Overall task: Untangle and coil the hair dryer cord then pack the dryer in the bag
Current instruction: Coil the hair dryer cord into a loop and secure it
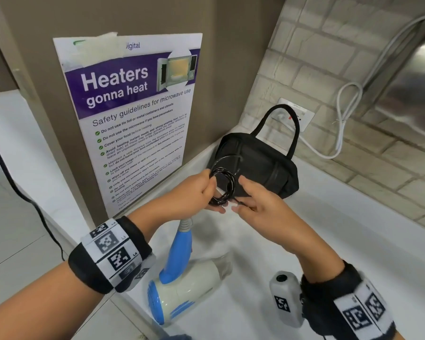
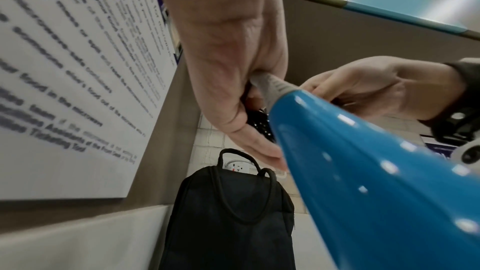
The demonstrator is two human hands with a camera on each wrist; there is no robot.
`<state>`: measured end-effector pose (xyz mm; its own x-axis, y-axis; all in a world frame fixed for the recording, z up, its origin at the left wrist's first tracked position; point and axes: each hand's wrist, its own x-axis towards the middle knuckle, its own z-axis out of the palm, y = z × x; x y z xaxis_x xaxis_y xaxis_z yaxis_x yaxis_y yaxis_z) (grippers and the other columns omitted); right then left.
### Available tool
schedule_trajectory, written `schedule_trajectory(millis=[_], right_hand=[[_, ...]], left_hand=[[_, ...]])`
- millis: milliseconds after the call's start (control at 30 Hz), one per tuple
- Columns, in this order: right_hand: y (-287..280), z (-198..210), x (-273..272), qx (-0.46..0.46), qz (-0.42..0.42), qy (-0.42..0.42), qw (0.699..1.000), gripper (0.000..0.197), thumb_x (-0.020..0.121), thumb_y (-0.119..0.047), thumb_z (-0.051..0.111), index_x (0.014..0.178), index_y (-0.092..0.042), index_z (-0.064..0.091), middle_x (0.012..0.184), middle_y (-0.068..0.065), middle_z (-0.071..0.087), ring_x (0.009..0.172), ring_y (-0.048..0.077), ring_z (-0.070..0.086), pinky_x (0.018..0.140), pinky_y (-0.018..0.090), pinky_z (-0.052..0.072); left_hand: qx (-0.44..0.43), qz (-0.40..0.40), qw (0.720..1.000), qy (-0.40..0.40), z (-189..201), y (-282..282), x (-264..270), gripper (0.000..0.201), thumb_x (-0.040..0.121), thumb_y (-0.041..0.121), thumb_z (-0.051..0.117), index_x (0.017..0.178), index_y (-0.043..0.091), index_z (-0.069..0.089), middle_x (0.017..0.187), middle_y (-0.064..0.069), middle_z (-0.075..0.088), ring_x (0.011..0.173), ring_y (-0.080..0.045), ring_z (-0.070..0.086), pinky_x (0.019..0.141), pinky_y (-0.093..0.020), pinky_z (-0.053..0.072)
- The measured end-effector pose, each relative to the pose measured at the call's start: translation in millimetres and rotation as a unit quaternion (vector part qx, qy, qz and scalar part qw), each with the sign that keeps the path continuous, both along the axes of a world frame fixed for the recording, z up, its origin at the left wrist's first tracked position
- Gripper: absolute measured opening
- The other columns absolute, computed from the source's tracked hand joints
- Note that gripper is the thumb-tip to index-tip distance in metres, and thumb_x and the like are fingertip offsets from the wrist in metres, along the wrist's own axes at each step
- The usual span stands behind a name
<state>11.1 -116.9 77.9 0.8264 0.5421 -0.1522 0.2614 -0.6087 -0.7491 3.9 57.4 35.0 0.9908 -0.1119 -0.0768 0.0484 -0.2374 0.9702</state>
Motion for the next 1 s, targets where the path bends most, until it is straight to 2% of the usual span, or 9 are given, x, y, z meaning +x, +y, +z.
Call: schedule_trajectory(millis=[33, 133, 233, 433, 633, 733, 800, 867, 1000], right_hand=[[-5.5, 1.6, -2.5, -0.013, 0.015, -0.009, 1.000, 0.049, 0.096, -0.011, 0.045, 0.142, -0.023, 0.033, 0.137, 0.002, 0.049, 0.116, 0.015, 0.058, 0.098, 0.038, 0.049], [-27.8, 4.6, -7.2, 0.011, 0.010, 0.012, 1.000, 0.047, 0.096, -0.001, 0.034, 0.133, -0.027, 0.046, 0.117, -0.006, 0.064, 0.084, 0.002, 0.066, 0.072, 0.019, 0.053], [-52.2, -0.9, 1.3, 0.002, -0.044, 0.015, 0.999, 0.050, 0.094, 0.003, 0.032, 0.124, -0.029, 0.056, 0.097, -0.007, 0.067, 0.061, 0.002, 0.056, 0.058, 0.018, 0.043], [-55.7, -27.9, 5.4, -0.090, -0.034, 0.027, 0.995, 0.034, 0.094, -0.007, 0.040, 0.104, -0.029, 0.064, 0.081, -0.009, 0.067, 0.091, 0.017, 0.064, 0.070, 0.019, 0.044], [-37.7, -16.1, 1.1, 0.053, -0.018, 0.138, 0.989, 0.023, 0.093, -0.017, 0.053, 0.109, -0.031, 0.062, 0.070, -0.018, 0.062, 0.071, 0.003, 0.057, 0.069, 0.019, 0.040], [-33.5, -12.8, 4.2, 0.063, -0.057, 0.055, 0.995, 0.024, 0.095, -0.033, 0.050, 0.090, -0.030, 0.073, 0.072, -0.018, 0.065, 0.072, 0.007, 0.055, 0.068, 0.022, 0.040], [-34.4, -15.8, 10.9, 0.035, -0.104, -0.032, 0.993, 0.031, 0.095, -0.032, 0.050, 0.074, -0.024, 0.071, 0.083, 0.002, 0.070, 0.082, 0.019, 0.062, 0.074, 0.035, 0.047], [-35.5, -25.7, 18.1, -0.011, -0.128, -0.103, 0.986, 0.034, 0.096, -0.025, 0.048, 0.066, -0.019, 0.065, 0.081, 0.013, 0.067, 0.079, 0.022, 0.061, 0.074, 0.034, 0.047], [-35.2, -55.5, 31.9, -0.074, -0.122, -0.189, 0.972, 0.036, 0.097, -0.016, 0.045, 0.064, -0.019, 0.057, 0.076, 0.002, 0.059, 0.075, 0.020, 0.055, 0.070, 0.029, 0.041]], left_hand=[[-0.030, 0.007, 0.999, 0.009, -0.1, 1.3, -0.4, 0.026, 0.102, 0.024, 0.025, 0.098, 0.004, 0.042, 0.096, -0.018, 0.071, 0.082, -0.026, 0.073, 0.086, -0.036, 0.057], [-0.115, 0.041, 0.992, 0.039, 2.2, 9.1, -3.2, 0.025, 0.103, 0.024, 0.024, 0.092, 0.009, 0.041, 0.093, -0.023, 0.071, 0.084, -0.030, 0.073, 0.084, -0.032, 0.058], [-0.161, 0.052, 0.983, 0.064, 3.4, 19.0, -8.3, 0.023, 0.103, 0.024, 0.025, 0.096, 0.009, 0.041, 0.087, -0.021, 0.073, 0.085, -0.032, 0.073, 0.085, -0.031, 0.057], [-0.136, 0.028, 0.989, 0.057, 3.8, 6.8, -9.7, 0.026, 0.103, 0.023, 0.025, 0.094, 0.004, 0.040, 0.091, -0.026, 0.069, 0.083, -0.033, 0.073, 0.081, -0.031, 0.058], [-0.098, 0.037, 0.993, 0.046, 3.9, 4.4, -8.2, 0.026, 0.103, 0.023, 0.025, 0.095, 0.004, 0.040, 0.089, -0.024, 0.070, 0.081, -0.033, 0.073, 0.084, -0.036, 0.057], [-0.103, 0.031, 0.994, 0.035, 5.4, 6.2, -10.8, 0.026, 0.103, 0.023, 0.024, 0.101, 0.002, 0.039, 0.087, -0.023, 0.070, 0.078, -0.034, 0.073, 0.077, -0.032, 0.060], [-0.104, 0.022, 0.994, 0.019, 6.4, 6.5, -14.3, 0.026, 0.103, 0.023, 0.024, 0.101, 0.002, 0.039, 0.085, -0.022, 0.071, 0.076, -0.033, 0.073, 0.071, -0.029, 0.060], [-0.103, 0.016, 0.995, 0.008, 6.0, 4.0, -16.3, 0.028, 0.103, 0.024, 0.026, 0.103, 0.000, 0.041, 0.085, -0.023, 0.071, 0.073, -0.033, 0.073, 0.067, -0.028, 0.060], [-0.108, 0.011, 0.994, 0.008, 4.7, -4.2, -15.8, 0.026, 0.103, 0.024, 0.026, 0.093, 0.005, 0.040, 0.079, -0.019, 0.072, 0.071, -0.034, 0.073, 0.064, -0.028, 0.059]])
